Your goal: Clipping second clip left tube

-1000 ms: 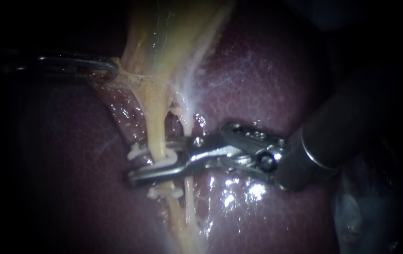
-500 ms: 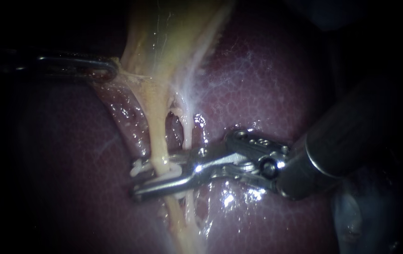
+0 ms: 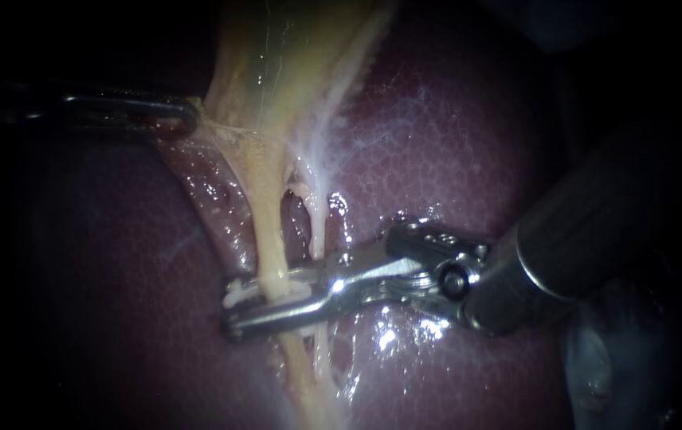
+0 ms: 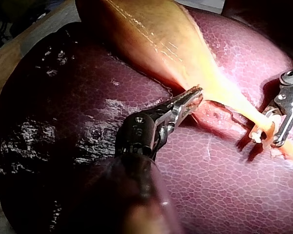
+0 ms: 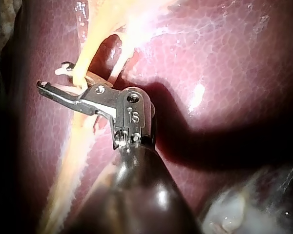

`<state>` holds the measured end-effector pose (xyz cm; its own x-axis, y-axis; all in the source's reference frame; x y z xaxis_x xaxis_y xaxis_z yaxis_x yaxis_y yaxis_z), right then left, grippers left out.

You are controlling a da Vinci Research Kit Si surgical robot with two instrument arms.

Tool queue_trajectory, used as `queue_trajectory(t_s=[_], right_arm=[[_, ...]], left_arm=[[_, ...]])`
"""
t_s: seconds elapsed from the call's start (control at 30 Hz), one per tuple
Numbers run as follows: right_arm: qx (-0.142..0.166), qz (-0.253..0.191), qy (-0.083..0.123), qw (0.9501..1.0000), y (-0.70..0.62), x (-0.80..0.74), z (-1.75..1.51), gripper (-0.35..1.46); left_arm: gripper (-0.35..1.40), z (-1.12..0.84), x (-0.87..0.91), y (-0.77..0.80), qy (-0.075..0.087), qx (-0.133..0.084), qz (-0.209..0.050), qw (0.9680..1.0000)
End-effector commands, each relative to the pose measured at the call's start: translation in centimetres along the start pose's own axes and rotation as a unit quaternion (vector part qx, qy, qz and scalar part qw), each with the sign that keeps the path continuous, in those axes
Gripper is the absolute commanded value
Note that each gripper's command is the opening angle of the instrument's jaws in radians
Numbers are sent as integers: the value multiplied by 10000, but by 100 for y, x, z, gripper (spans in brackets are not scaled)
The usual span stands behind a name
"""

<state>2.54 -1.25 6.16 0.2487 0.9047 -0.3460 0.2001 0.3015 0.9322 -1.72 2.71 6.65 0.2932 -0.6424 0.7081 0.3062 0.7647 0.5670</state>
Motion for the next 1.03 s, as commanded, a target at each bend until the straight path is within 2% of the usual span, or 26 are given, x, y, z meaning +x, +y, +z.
queue_trajectory(t_s=[0.03,0.23,0.3,0.37,0.47,1.03], right_arm=[[12,-10,-12,10000,1,-2,1,31],[102,11,-48,9999,0,-3,-1,12],[149,65,-87,9998,-1,-4,-2,-7],[212,118,-140,9996,-2,-4,-3,-35],[295,169,-211,9992,-1,-5,-4,-35],[302,194,-219,9991,2,-4,-5,-35]], left_arm=[[-35,0,0,0,-1,3,2,10000],[-35,0,0,0,-1,3,2,10000],[-35,0,0,0,-1,3,3,10000],[-35,0,0,0,-1,3,2,10000],[-35,0,0,0,-1,3,2,10000],[-35,-1,0,0,-1,5,2,10000]])
